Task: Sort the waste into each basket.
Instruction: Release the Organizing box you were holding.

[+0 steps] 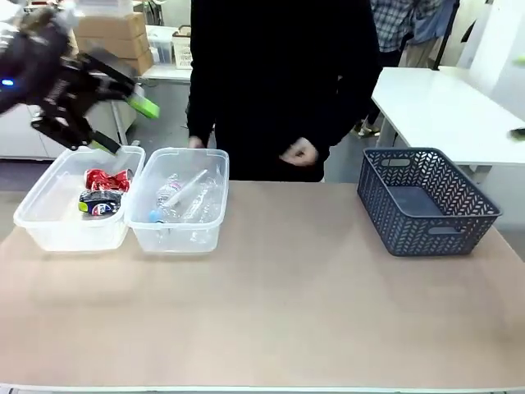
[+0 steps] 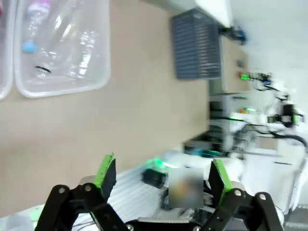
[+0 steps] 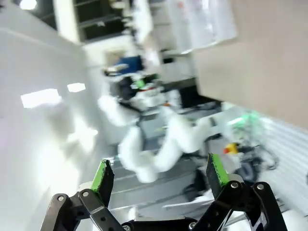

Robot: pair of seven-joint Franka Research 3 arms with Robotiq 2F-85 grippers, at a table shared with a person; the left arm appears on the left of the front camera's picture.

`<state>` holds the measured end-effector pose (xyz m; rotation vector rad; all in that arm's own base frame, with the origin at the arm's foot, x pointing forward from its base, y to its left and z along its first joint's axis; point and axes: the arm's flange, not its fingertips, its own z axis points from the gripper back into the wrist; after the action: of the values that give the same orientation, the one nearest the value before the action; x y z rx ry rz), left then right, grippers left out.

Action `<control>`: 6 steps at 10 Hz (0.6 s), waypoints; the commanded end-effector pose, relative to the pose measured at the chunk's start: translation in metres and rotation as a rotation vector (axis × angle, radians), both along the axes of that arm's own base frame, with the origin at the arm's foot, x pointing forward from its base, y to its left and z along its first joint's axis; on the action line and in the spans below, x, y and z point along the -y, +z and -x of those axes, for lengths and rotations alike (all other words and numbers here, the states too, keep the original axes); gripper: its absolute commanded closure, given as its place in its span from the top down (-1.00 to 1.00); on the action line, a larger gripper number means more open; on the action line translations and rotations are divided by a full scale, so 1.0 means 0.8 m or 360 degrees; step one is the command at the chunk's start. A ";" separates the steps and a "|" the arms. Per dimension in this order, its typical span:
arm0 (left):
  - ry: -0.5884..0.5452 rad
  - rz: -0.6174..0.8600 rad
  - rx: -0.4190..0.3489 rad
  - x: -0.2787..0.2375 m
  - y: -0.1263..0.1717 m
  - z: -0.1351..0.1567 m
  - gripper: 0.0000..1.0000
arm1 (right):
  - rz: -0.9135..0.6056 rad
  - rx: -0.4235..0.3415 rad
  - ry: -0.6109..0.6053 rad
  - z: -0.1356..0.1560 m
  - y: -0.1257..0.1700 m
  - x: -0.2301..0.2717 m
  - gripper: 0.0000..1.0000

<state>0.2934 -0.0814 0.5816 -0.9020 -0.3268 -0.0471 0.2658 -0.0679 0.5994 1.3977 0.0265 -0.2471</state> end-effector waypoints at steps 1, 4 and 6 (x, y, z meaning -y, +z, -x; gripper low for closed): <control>0.0069 0.0782 -0.0349 -0.082 -0.051 0.012 1.00 | -0.0449 -0.0323 -0.0343 -0.005 -0.006 0.060 1.00; 0.0007 0.0538 -0.0185 -0.094 -0.033 0.008 1.00 | -0.0208 -0.0124 -0.0106 0.009 0.001 0.048 1.00; 0.0007 0.0538 -0.0185 -0.094 -0.033 0.008 1.00 | -0.0208 -0.0124 -0.0106 0.009 0.001 0.048 1.00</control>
<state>0.2950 -0.0011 0.5446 -1.2387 -0.1748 0.1064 0.2603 -0.1021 0.5954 1.5065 0.0872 -0.3865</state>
